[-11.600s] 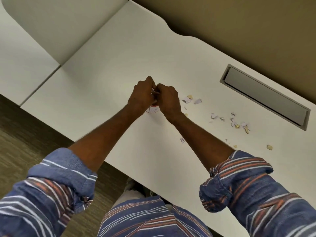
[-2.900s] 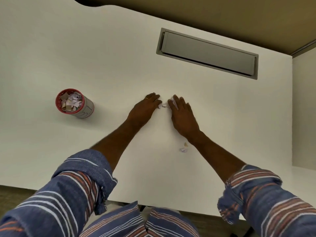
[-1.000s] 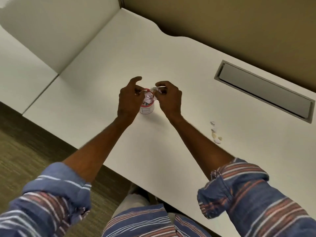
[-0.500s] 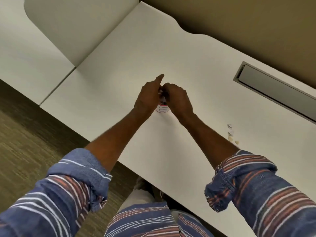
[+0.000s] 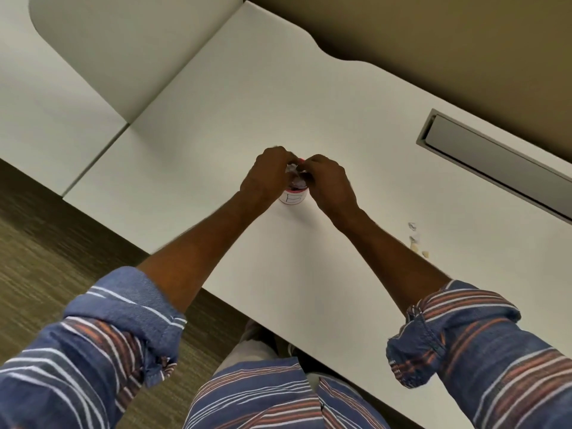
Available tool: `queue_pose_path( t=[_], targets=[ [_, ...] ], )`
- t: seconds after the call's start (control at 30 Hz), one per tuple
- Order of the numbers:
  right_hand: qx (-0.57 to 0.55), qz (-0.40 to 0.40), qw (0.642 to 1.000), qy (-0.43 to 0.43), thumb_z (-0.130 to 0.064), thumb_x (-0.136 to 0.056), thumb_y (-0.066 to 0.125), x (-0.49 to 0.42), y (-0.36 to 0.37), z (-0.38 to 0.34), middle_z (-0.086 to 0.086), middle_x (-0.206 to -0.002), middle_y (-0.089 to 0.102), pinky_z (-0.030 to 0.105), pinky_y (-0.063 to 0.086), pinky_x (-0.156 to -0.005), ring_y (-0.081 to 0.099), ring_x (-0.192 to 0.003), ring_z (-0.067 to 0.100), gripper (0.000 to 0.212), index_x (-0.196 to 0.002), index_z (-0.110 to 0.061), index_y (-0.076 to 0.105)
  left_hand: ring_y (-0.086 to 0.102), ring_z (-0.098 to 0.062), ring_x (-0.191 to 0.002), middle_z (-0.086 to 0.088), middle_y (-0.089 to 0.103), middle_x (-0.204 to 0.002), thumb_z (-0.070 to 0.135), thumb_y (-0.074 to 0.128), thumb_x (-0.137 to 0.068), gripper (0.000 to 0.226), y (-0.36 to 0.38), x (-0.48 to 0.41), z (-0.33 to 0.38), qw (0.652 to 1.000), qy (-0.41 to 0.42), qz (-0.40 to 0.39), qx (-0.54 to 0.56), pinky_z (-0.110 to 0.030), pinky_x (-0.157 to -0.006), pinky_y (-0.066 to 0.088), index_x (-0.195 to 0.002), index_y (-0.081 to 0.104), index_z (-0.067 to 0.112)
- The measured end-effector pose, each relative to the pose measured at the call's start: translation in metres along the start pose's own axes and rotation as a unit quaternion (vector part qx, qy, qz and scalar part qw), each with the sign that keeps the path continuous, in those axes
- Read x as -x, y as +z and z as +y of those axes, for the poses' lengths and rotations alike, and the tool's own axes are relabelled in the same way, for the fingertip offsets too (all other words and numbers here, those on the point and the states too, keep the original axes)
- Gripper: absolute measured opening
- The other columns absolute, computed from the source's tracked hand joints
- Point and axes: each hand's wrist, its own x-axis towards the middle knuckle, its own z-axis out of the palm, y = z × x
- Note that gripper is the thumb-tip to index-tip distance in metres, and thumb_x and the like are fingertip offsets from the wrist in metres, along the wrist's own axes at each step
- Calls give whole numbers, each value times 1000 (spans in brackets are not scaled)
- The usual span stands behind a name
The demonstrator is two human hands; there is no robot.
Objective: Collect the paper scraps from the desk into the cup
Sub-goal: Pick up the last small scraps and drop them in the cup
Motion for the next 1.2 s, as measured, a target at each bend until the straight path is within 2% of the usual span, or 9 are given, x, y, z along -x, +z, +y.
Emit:
queue_pose_path(
  t=[0.1,0.27,0.4,0.5,0.67,0.8,0.97,1.1,1.2],
  targets=[
    [-4,-14,1000,-16,-12,-93,51,-1,3,-4,-8,-83,60,7,38,-59,55,-74,-8,23,-103,-8,71,68,-28,-81,-6,64,-77,25,70,-80,19,7,-4,4,997,3,-41,-70,-27,-65,42,-96,74,15],
    [131,-12,990,53,-1,-81,57,-8,0,-18,6,-75,60,33,28,-65,54,-87,27,13,-80,-11,66,58,-22,-64,7,44,-56,17,65,-76,7,13,-7,14,991,-25,-58,-116,-26,-60,39,-72,62,22],
    [139,-35,987,73,-6,-84,49,-13,3,-22,4,-69,55,32,24,-72,51,-86,25,22,-67,-19,47,56,-26,-64,-9,64,-72,5,55,-79,25,20,-12,16,989,-48,-56,-125,-29,-61,40,-59,46,16],
    [140,-43,988,37,-11,-84,49,-10,2,-14,1,-69,62,33,23,-73,52,-85,25,19,-68,-21,48,66,-32,-76,-14,69,-82,6,58,-80,10,19,-13,18,988,-49,-62,-130,-30,-62,42,-70,61,9],
    [13,101,995,14,-32,-91,55,15,-10,22,-18,-102,72,35,40,-84,61,-96,11,16,-98,-31,69,68,-38,-92,-20,69,-97,22,72,-81,26,18,-15,16,987,-10,-56,-150,-36,-73,51,-96,69,2],
    [-88,236,963,99,-20,-94,60,66,-15,74,-12,-110,72,38,50,-92,66,-101,14,14,-104,-22,70,63,-42,-101,-24,65,-108,14,67,-85,23,12,-14,22,983,6,-37,-179,-42,-82,53,-100,67,-2],
    [-75,245,932,256,-18,-100,54,176,-9,148,3,-116,70,37,51,-100,66,-111,21,20,-114,-11,67,63,-36,-106,-18,69,-112,7,65,-84,20,-4,-17,35,983,34,-23,-181,-44,-90,52,-103,71,1],
    [-58,217,894,387,-28,-101,54,269,10,173,11,-148,51,42,37,-117,44,-141,26,46,-142,-9,48,68,-23,-99,-8,75,-101,11,58,-90,19,6,-5,56,988,129,66,-57,-31,-87,52,-96,75,7],
    [-49,158,884,436,-32,-100,53,317,32,160,13,-162,27,47,25,-124,22,-152,27,66,-154,-5,26,68,-10,-95,-1,76,-104,17,66,-90,17,37,9,73,985,157,57,35,-8,-88,46,-101,77,13]
  ],
)
